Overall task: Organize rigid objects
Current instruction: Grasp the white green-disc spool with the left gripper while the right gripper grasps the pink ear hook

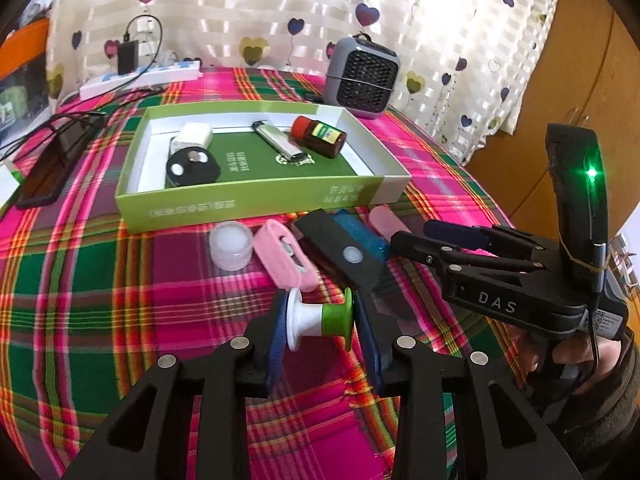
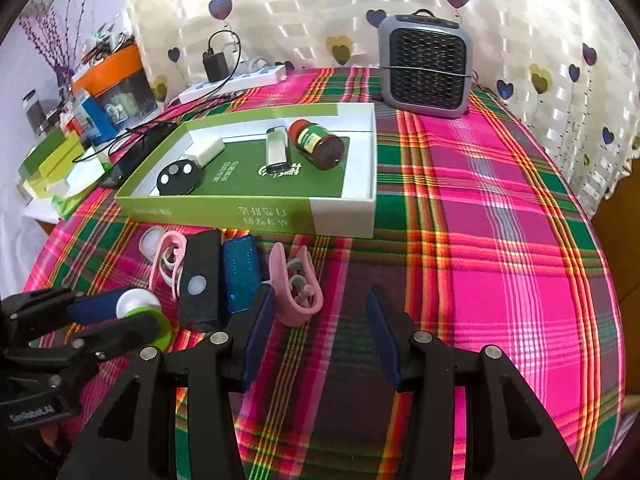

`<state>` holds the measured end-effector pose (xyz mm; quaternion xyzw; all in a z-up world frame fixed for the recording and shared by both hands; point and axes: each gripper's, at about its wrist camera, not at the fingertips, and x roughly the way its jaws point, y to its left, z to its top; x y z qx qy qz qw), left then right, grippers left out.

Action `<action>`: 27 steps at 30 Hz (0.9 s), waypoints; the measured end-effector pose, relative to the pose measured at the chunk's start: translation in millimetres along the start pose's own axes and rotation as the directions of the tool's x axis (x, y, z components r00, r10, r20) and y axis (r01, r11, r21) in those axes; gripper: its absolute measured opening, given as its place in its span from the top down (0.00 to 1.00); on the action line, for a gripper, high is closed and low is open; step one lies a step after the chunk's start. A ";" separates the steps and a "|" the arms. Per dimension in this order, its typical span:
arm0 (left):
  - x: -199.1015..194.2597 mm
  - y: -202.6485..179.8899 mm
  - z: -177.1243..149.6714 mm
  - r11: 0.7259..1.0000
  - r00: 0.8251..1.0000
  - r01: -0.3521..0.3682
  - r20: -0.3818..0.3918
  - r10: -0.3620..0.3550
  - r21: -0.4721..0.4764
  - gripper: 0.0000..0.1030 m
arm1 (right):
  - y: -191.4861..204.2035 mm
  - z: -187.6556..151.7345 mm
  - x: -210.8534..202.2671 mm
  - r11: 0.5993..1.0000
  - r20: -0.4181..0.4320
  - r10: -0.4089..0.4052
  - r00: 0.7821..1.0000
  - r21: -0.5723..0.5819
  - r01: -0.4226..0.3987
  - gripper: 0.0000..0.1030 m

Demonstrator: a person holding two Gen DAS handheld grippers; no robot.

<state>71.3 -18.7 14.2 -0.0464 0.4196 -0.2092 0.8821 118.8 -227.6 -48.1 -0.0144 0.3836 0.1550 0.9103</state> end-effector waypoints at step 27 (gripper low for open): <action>4.0 -1.8 -1.9 0.999 1.000 -0.006 -0.025 0.007 0.031 0.69 | 4.1 8.5 16.0 0.991 -0.019 -0.105 0.994 -0.087 0.103 0.57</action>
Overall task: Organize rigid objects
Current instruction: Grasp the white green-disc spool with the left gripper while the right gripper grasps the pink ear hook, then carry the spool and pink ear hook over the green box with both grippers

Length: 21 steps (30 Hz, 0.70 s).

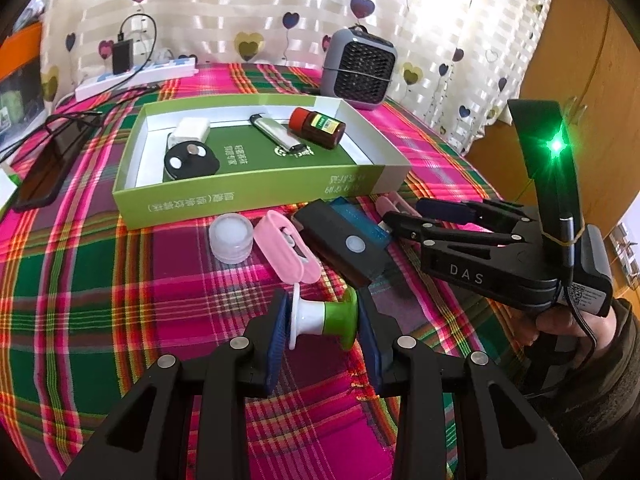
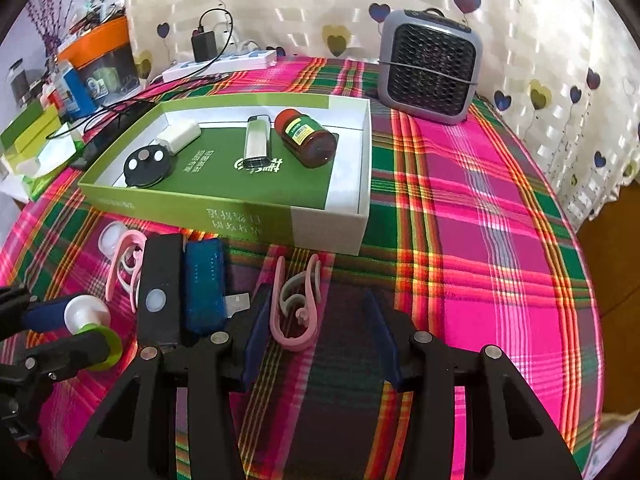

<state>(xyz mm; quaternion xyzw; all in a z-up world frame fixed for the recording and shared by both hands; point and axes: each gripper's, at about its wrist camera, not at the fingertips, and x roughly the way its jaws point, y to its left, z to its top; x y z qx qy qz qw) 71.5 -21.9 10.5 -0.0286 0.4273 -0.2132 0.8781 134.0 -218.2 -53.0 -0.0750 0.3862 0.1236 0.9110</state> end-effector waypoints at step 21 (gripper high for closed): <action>8.0 -4.5 -2.0 0.998 0.998 -0.053 -0.033 0.054 0.026 0.64 | 10.1 -1.5 -1.1 0.999 0.015 0.007 1.000 -0.044 -0.007 0.77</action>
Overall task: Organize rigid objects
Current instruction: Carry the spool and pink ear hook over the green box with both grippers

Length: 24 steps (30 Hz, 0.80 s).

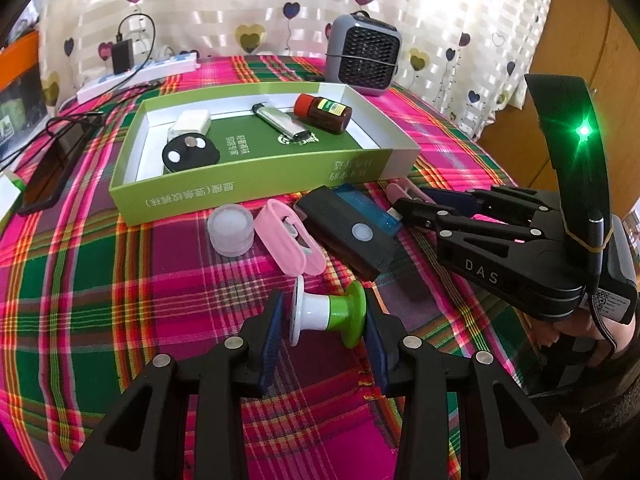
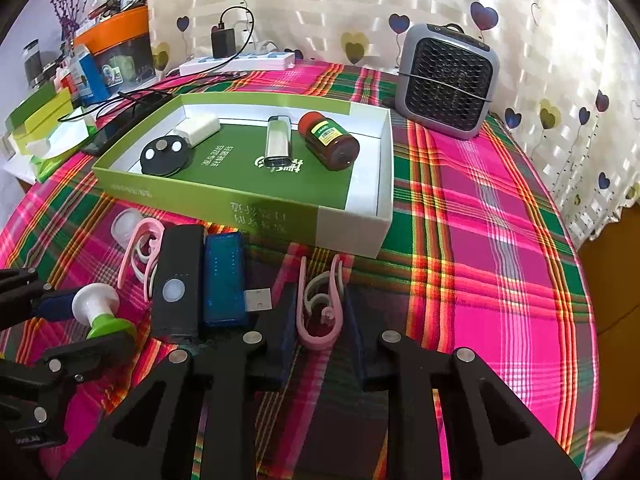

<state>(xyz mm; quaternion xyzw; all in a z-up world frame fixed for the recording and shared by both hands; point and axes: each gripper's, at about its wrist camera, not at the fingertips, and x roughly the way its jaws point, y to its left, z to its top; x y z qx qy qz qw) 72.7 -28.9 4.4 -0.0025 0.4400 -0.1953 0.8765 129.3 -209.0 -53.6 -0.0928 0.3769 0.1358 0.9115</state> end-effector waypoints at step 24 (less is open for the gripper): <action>-4.8 -1.0 2.4 1.000 0.999 -0.025 0.020 0.025 0.003 0.68 | 2.4 -1.9 -3.7 1.000 0.010 0.027 1.000 0.008 -0.027 0.77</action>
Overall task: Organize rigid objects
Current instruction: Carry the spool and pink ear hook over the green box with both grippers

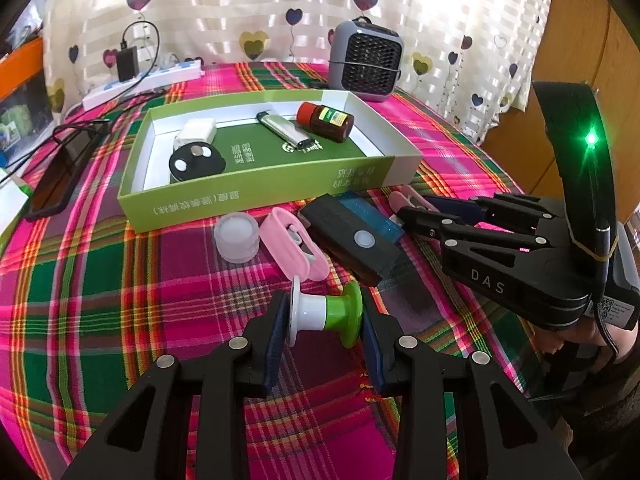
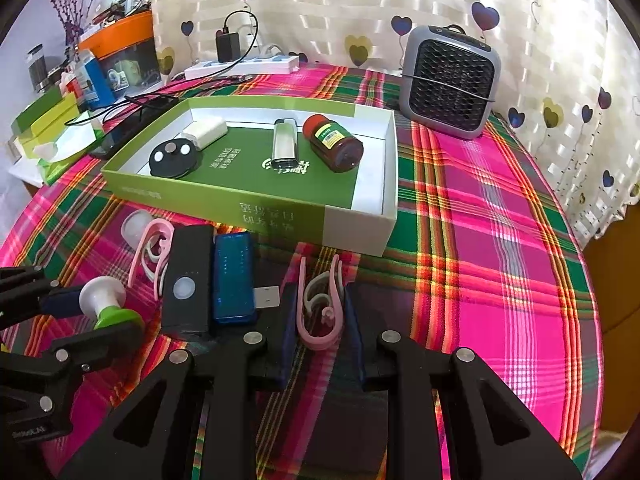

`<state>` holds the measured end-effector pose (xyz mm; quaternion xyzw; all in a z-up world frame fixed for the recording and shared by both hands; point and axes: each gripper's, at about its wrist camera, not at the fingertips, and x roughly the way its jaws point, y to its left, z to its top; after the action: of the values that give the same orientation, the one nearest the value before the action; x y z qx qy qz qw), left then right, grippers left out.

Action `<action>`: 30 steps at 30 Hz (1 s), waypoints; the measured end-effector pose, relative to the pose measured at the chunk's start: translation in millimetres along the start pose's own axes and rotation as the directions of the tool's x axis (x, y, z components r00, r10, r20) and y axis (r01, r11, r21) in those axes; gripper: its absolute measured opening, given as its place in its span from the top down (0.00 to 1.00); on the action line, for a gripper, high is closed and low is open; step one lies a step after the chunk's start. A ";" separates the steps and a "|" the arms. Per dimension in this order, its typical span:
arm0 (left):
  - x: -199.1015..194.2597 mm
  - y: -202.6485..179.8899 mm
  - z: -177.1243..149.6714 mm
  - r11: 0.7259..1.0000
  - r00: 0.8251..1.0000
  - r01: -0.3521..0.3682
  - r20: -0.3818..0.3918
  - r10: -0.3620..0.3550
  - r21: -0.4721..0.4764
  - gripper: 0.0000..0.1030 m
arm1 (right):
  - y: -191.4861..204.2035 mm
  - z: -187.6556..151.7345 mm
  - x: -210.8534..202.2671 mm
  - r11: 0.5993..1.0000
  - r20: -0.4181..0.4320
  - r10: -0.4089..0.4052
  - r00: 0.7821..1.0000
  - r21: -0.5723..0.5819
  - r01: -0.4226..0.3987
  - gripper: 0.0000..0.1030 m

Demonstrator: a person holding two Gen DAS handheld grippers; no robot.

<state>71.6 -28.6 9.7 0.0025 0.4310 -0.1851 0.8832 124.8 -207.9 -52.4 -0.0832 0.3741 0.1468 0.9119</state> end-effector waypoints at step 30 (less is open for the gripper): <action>-29.2 14.3 34.6 0.999 0.994 -0.033 0.100 0.034 -0.013 0.68 | -5.7 24.5 -31.2 0.999 0.084 0.038 0.996 0.021 -0.040 0.77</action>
<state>86.2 -11.5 51.5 -0.0044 0.3871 -0.1677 0.9067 121.7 -213.3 -12.9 -0.0592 0.3390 0.1636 0.9246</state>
